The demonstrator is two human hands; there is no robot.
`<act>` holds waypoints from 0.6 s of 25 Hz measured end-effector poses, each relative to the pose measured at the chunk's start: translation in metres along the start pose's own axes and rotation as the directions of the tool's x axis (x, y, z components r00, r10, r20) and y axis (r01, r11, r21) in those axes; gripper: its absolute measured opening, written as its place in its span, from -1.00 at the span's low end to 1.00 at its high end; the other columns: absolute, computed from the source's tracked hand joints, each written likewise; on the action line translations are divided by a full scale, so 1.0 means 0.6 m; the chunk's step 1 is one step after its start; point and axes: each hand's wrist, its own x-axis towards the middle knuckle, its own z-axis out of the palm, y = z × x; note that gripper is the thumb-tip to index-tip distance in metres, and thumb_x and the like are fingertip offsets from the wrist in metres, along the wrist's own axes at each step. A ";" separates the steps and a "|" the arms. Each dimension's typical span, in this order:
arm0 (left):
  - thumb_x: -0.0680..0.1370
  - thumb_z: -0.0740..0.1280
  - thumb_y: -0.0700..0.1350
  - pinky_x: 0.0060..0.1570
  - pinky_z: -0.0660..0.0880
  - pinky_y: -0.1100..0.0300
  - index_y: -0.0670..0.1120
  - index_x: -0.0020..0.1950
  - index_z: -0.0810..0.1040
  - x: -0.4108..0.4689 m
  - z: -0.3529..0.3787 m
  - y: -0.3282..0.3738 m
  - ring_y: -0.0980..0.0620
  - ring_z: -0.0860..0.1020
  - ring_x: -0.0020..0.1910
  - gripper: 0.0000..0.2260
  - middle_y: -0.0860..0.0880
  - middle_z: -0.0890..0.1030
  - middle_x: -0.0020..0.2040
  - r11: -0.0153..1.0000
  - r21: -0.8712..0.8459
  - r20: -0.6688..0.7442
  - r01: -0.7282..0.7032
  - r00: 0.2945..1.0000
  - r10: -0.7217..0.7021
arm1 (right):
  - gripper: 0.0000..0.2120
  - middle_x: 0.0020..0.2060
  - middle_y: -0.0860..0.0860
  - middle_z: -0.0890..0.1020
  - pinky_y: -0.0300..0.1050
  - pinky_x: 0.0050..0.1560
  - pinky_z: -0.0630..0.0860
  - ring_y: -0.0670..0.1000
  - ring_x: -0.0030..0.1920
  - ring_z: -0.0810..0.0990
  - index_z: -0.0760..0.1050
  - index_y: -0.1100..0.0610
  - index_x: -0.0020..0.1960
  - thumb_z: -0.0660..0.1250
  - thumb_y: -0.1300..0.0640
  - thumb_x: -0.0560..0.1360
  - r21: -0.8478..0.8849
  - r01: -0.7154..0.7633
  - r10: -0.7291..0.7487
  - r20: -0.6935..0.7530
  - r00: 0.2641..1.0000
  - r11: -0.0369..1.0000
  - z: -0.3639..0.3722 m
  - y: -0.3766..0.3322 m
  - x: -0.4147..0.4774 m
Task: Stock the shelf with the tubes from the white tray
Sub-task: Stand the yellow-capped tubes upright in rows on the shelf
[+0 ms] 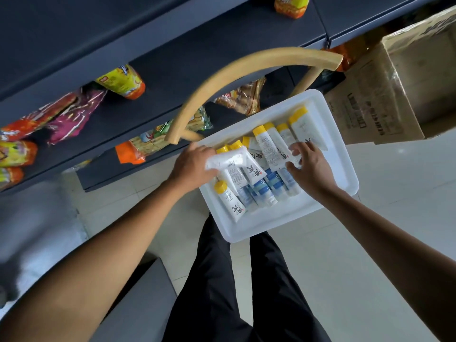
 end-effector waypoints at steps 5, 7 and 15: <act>0.44 0.51 0.00 -0.09 0.46 0.06 -0.08 0.09 0.55 -0.091 -0.032 -0.031 -0.07 0.51 0.00 -0.70 0.01 0.58 -0.02 0.854 -0.475 -0.216 0.211 0.913 -0.346 | -0.57 0.18 0.14 0.58 -0.04 -0.01 0.50 0.20 0.10 0.59 0.44 0.18 0.34 0.40 0.15 0.50 -0.036 0.044 -0.036 0.182 0.983 0.998 0.075 -0.048 0.051; 0.43 0.47 0.05 -0.14 0.46 0.06 -0.02 0.01 0.52 -0.120 -0.032 -0.023 -0.07 0.52 -0.05 -0.74 0.00 0.58 -0.06 0.781 -0.579 -0.214 0.234 0.881 -0.422 | -0.56 0.21 0.18 0.58 0.03 0.08 0.51 0.23 0.17 0.58 0.41 0.18 0.33 0.40 0.10 0.50 -0.086 0.031 -0.008 0.264 0.965 0.996 0.119 -0.062 0.072; 0.45 0.46 0.05 -0.24 0.40 0.16 0.02 -0.03 0.52 -0.193 -0.025 0.026 0.02 0.50 -0.21 -0.79 0.02 0.58 -0.14 0.525 -0.827 -0.171 0.202 0.798 -0.577 | -0.32 0.39 0.24 0.43 0.20 0.24 0.52 0.29 0.33 0.48 0.33 0.26 0.43 0.39 -0.18 0.53 -0.186 -0.076 0.126 0.272 0.954 0.980 0.227 -0.091 0.142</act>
